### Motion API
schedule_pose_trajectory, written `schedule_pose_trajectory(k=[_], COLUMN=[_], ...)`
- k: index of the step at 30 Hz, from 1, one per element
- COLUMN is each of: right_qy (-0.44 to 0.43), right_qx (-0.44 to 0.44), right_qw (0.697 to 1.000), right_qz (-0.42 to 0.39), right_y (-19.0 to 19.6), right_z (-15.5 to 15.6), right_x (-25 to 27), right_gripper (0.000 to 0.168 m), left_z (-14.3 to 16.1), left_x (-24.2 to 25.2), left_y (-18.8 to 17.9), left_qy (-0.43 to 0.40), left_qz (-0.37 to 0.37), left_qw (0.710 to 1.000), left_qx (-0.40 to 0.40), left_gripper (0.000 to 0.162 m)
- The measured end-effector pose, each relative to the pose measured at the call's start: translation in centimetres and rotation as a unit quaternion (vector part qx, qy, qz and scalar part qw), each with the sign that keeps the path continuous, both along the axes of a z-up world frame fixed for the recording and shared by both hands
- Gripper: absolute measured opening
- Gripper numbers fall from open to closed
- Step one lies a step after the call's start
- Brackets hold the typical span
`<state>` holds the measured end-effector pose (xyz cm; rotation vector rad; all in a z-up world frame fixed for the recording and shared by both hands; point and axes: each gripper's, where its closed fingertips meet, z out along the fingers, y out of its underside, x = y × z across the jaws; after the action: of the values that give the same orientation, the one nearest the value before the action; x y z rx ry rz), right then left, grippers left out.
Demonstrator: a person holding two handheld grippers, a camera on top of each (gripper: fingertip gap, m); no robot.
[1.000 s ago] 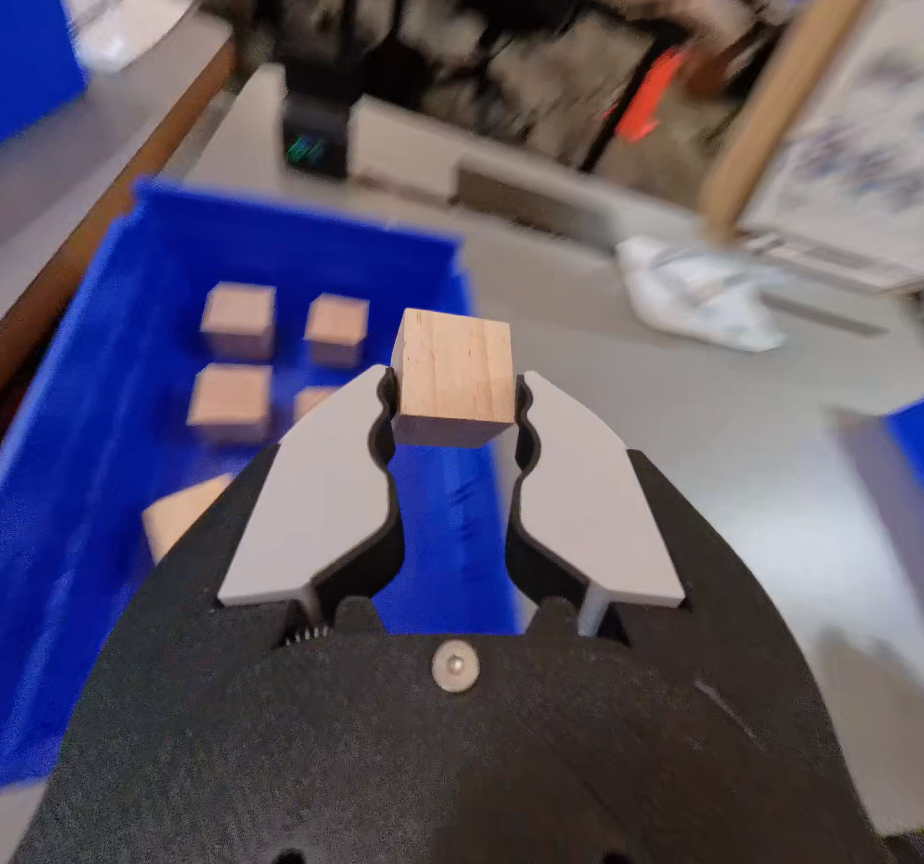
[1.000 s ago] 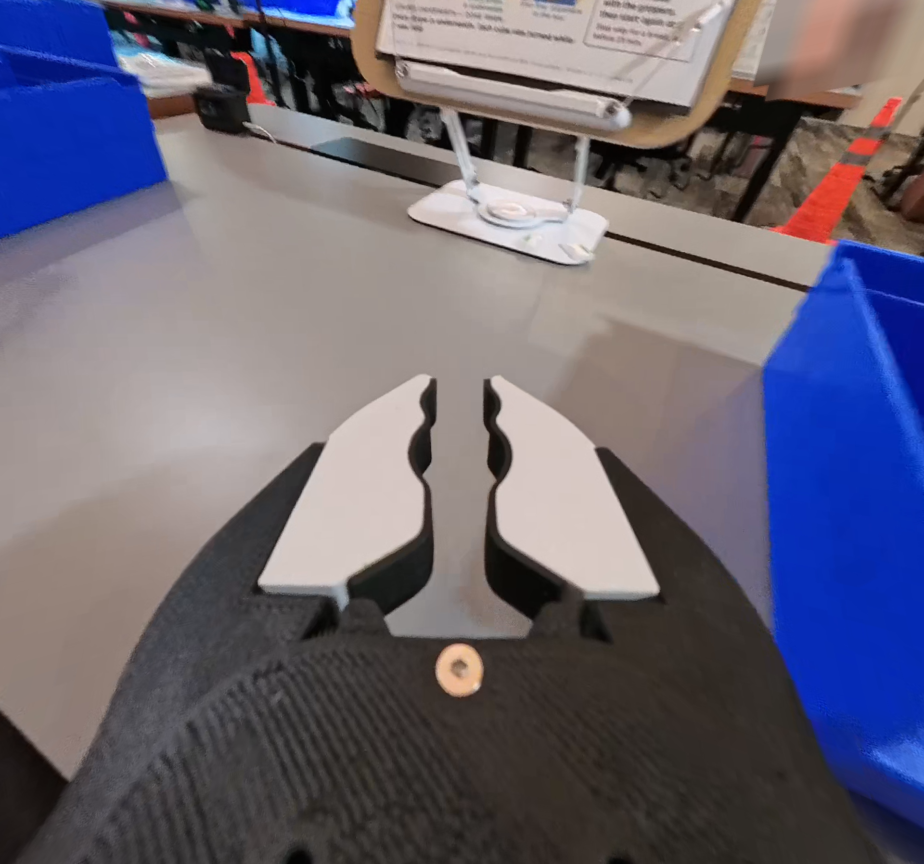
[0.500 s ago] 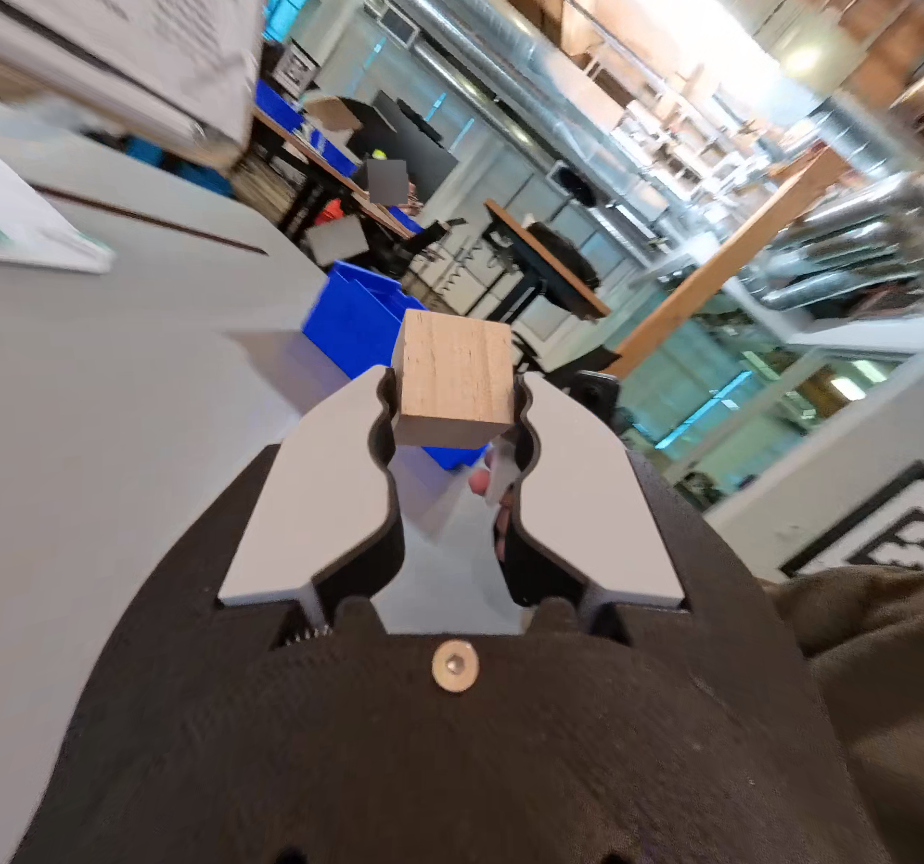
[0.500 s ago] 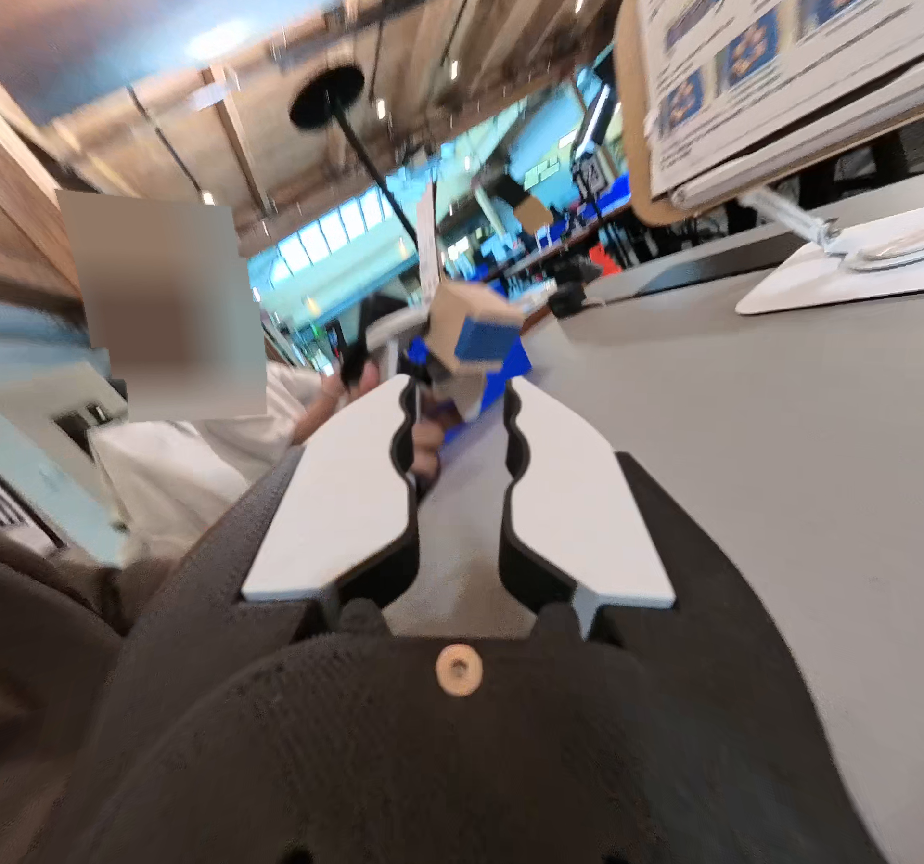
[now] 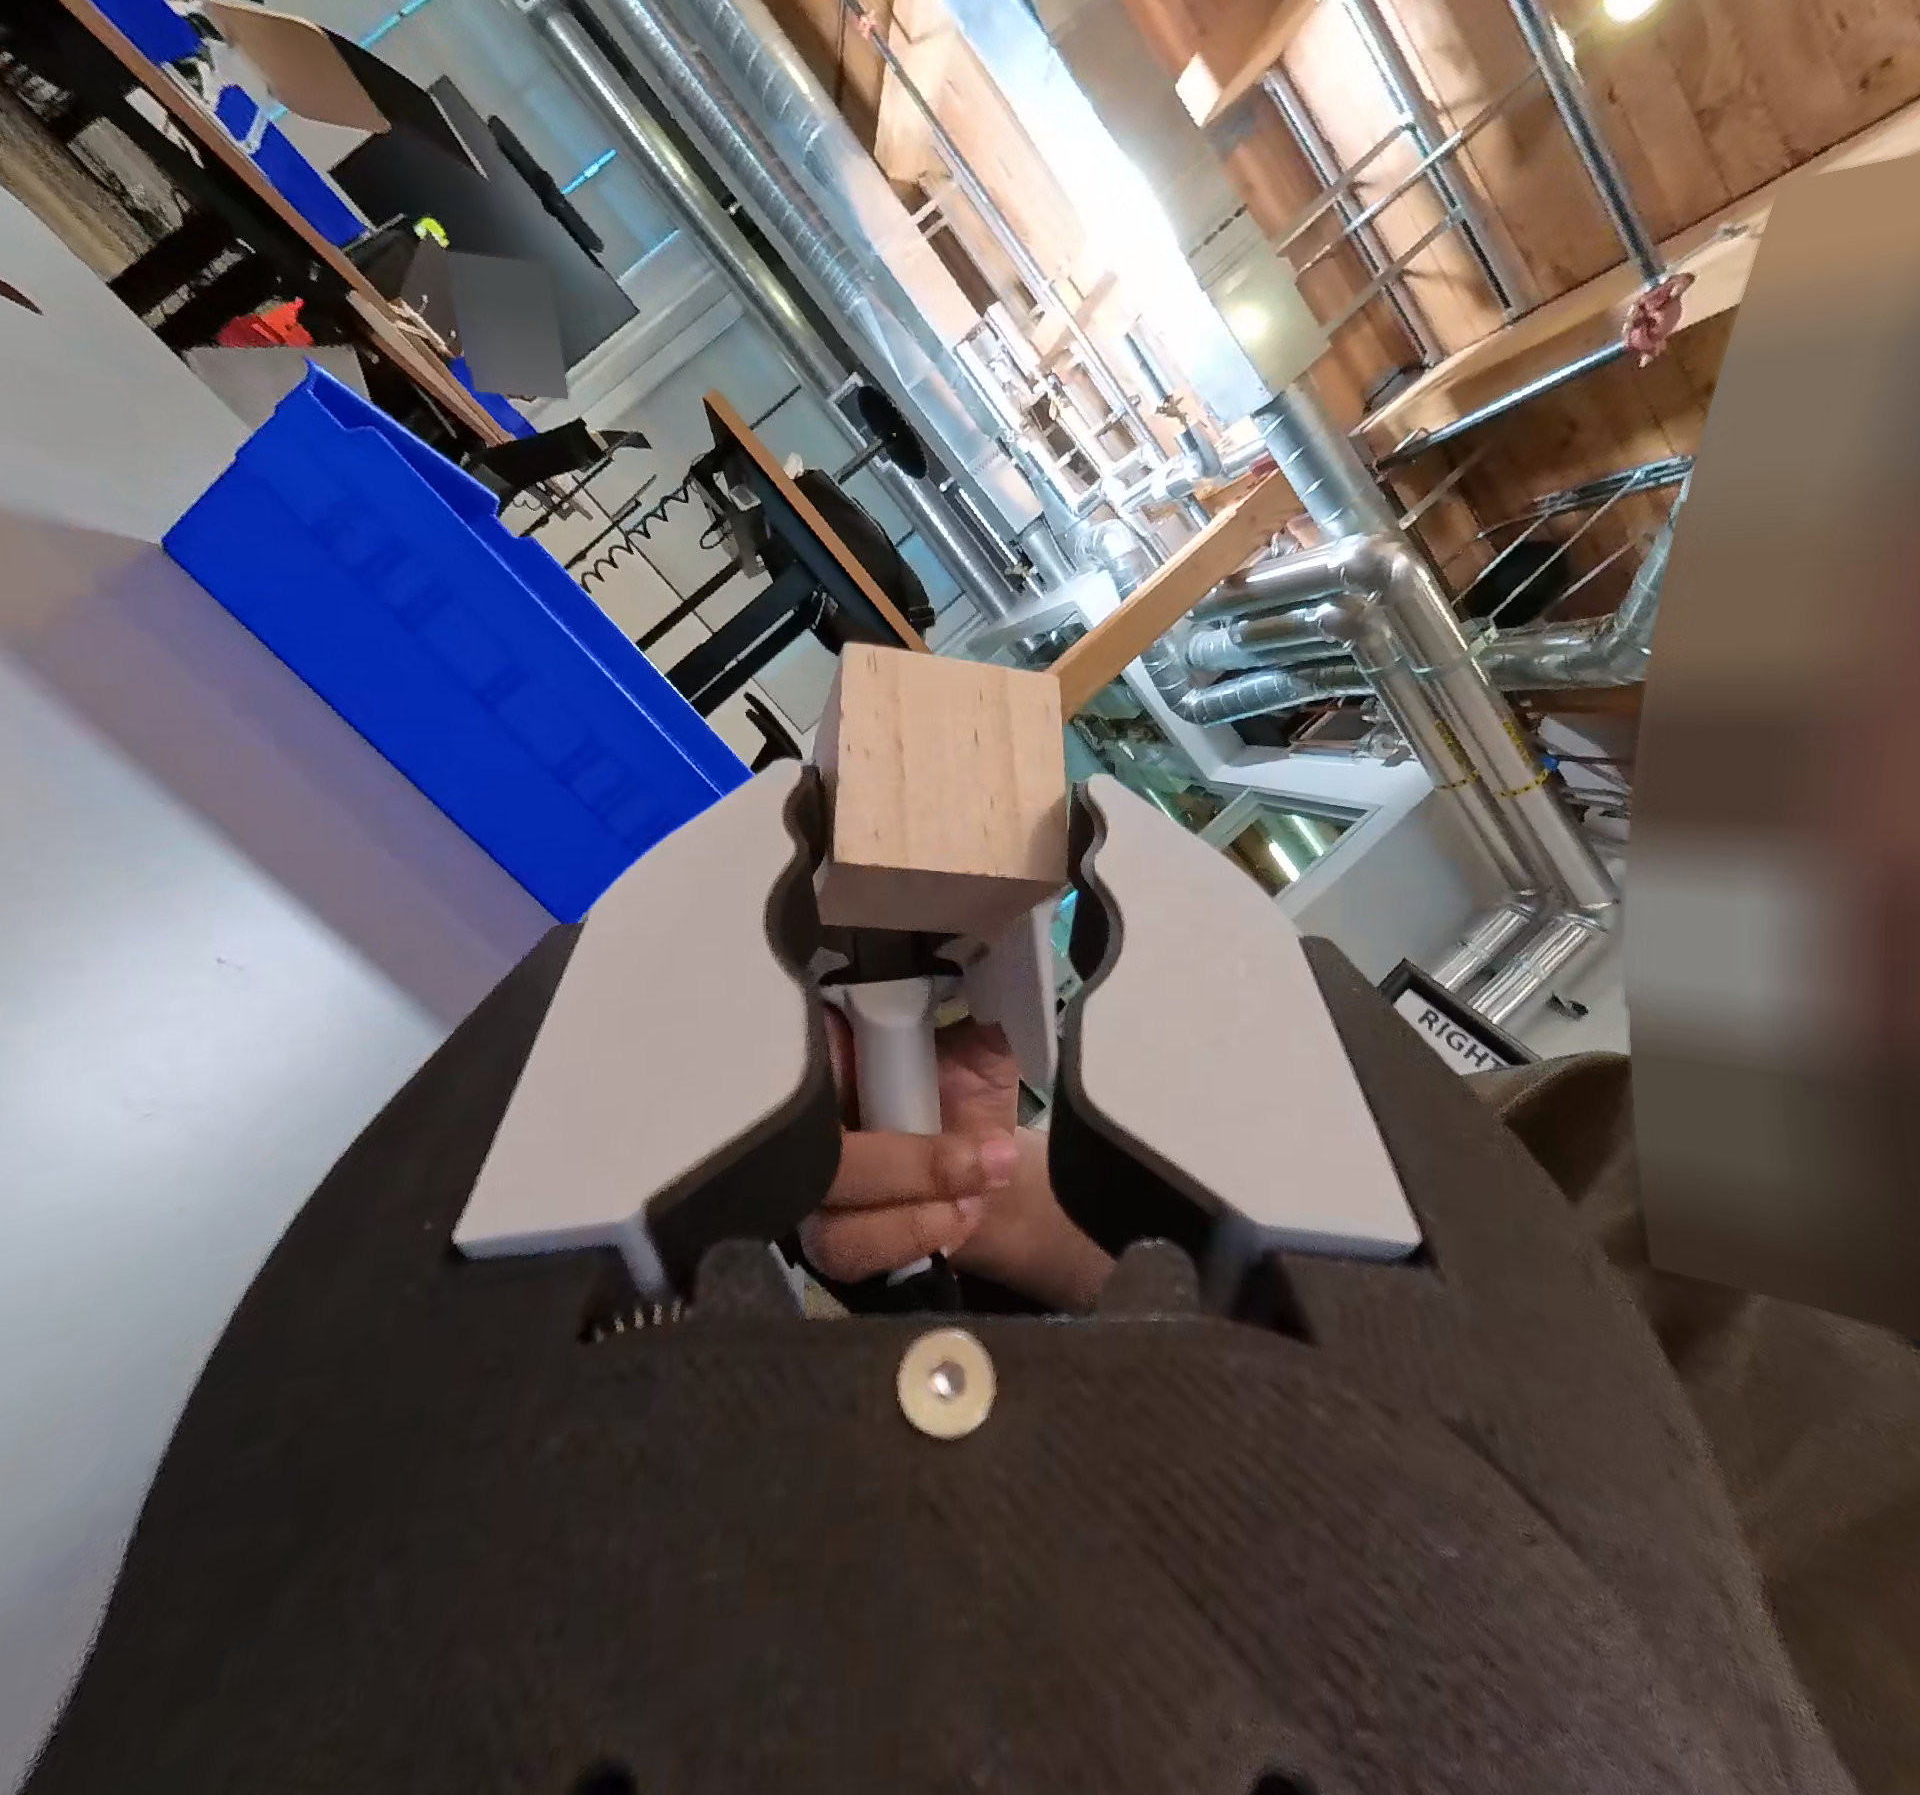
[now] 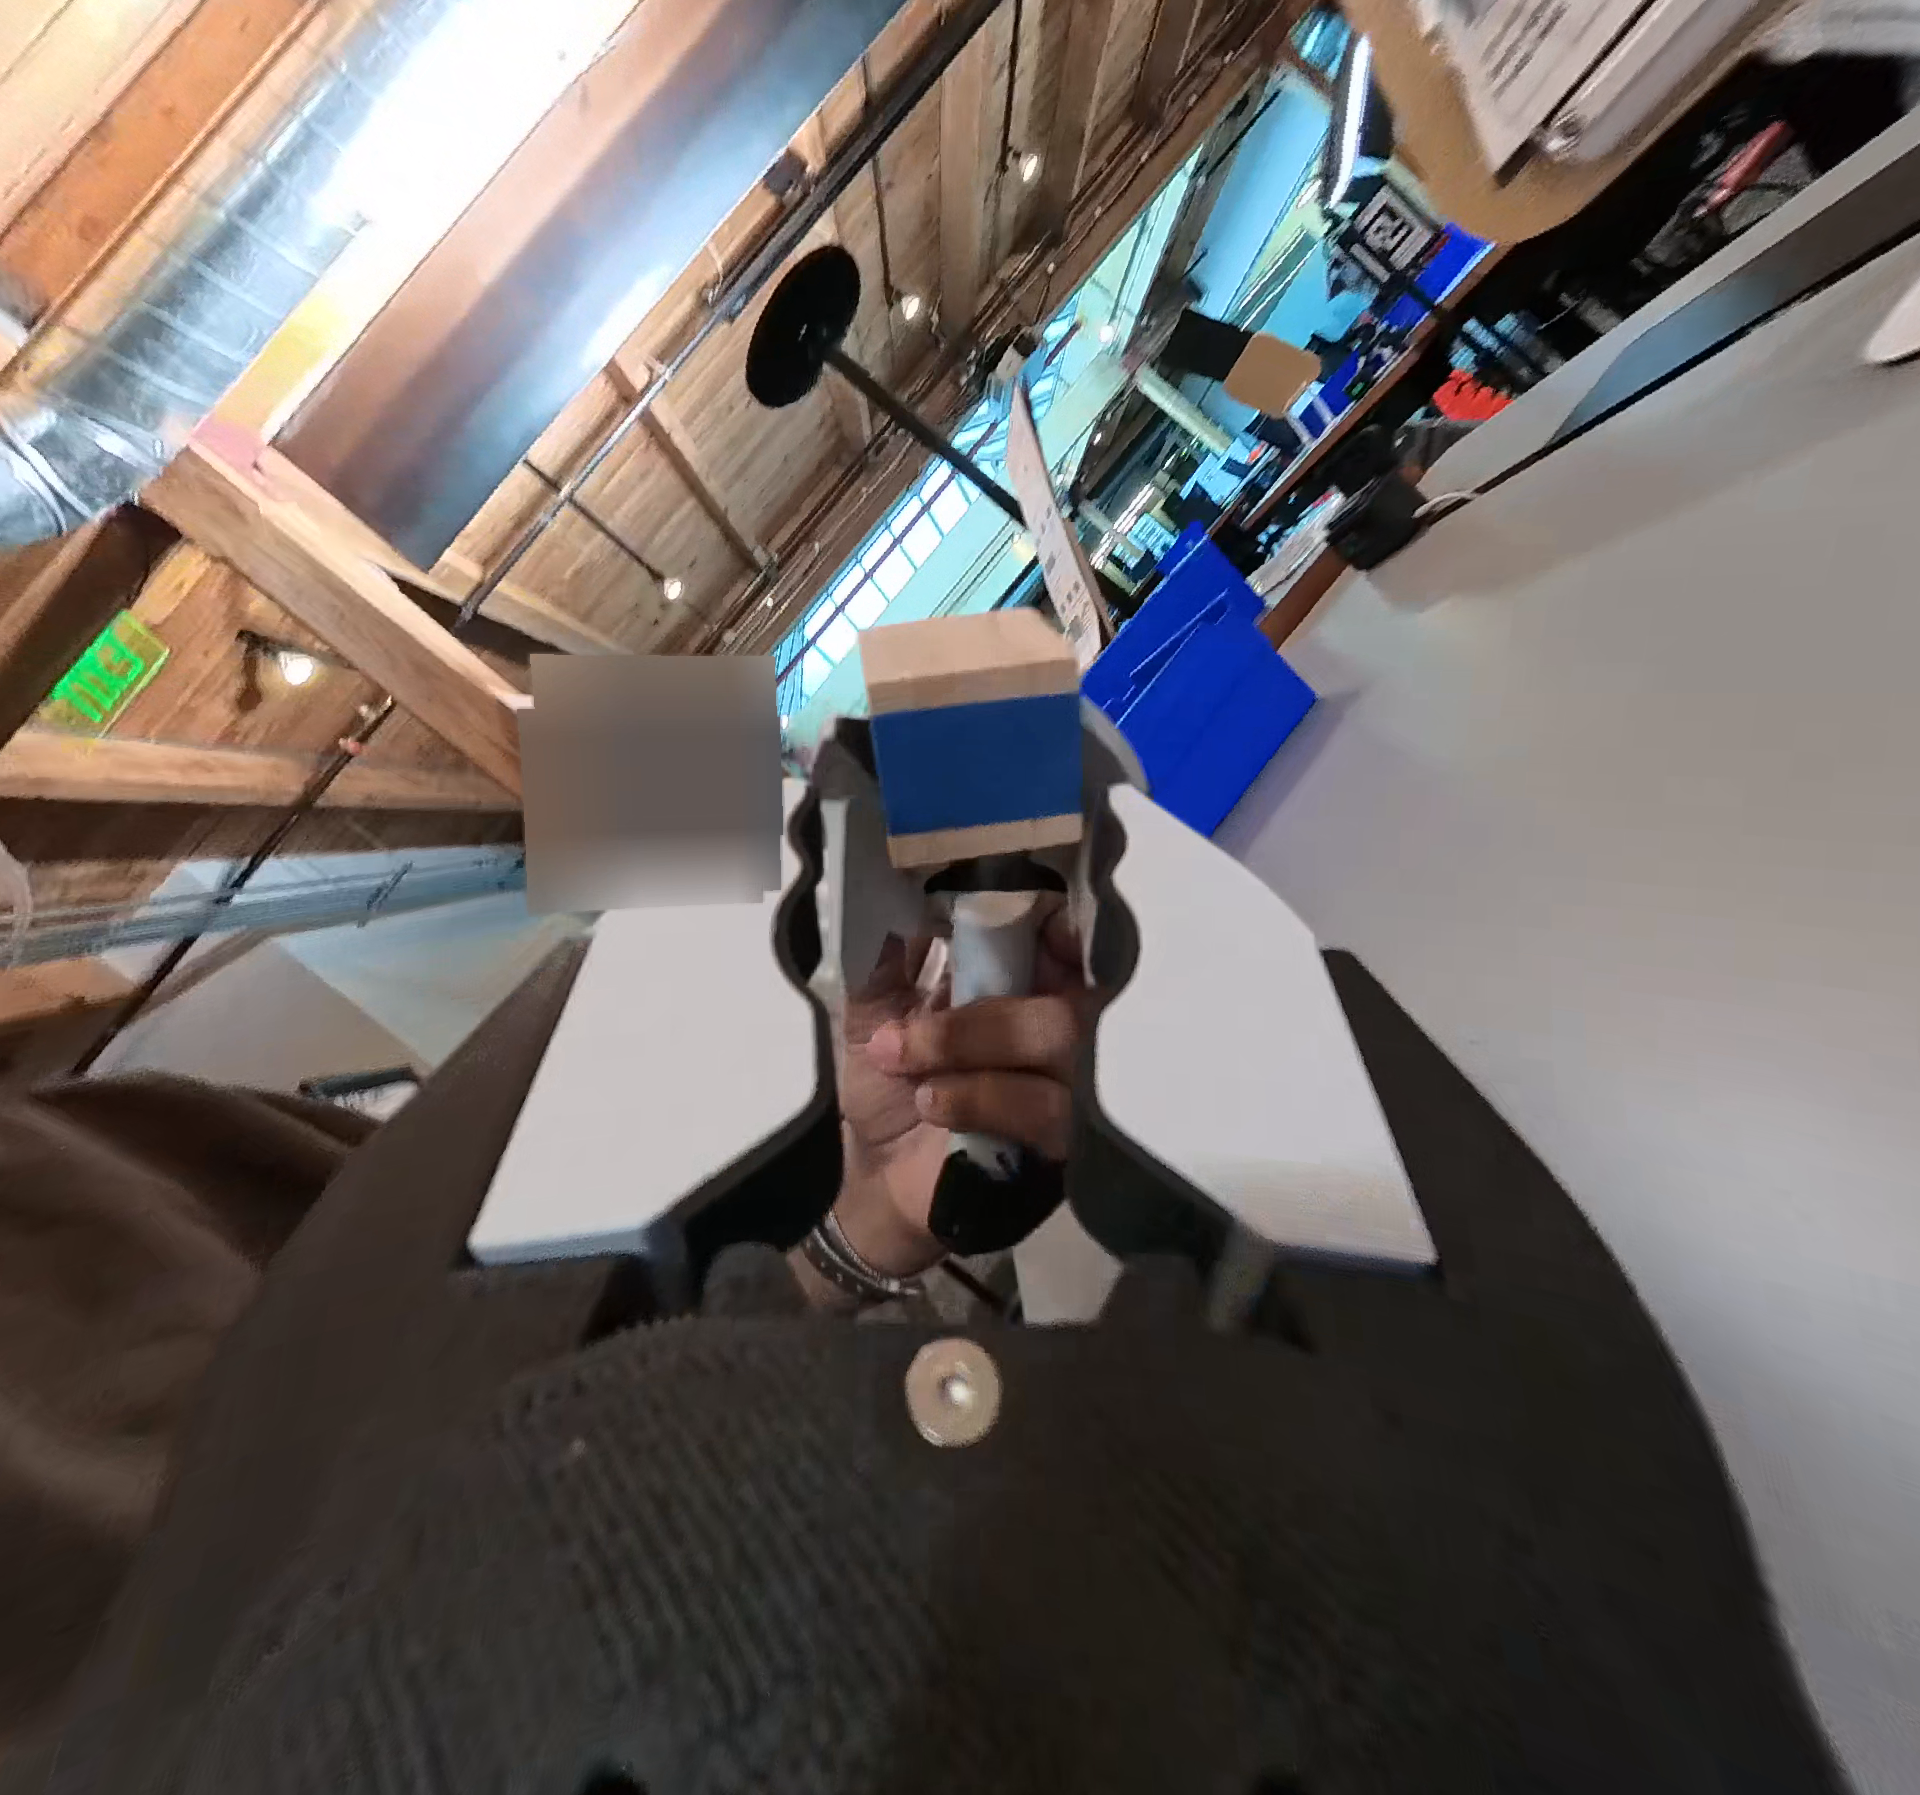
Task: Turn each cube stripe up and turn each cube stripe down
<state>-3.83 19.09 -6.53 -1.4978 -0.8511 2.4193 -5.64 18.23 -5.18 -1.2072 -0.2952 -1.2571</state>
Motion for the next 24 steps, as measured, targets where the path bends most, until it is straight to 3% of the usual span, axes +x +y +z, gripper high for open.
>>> schedule_pose_trajectory(k=[6,15,17,24], right_qy=[0.008,0.013,0.006,0.016], right_qx=[0.073,0.068,0.070,0.064], right_qw=[0.997,0.998,0.998,0.998], right_qz=[0.008,0.010,-0.003,-0.008], right_y=[-1.7,-1.6,-1.3,-1.2], right_z=[-0.1,0.2,0.1,0.4], right_x=[-0.2,0.1,0.0,0.3], right_gripper=[0.050,0.041,0.050,0.049], left_z=[0.1,0.6,0.7,0.9], left_x=[0.0,0.4,0.5,1.6], left_y=[-0.1,-0.5,-0.6,-0.6], left_qy=[-0.031,-0.072,-0.067,-0.044], left_qz=[0.012,0.003,0.004,-0.003], left_qw=[0.999,0.997,0.997,0.998], left_qx=[0.009,0.031,0.033,0.038], left_gripper=[0.045,0.045,0.045,0.045])
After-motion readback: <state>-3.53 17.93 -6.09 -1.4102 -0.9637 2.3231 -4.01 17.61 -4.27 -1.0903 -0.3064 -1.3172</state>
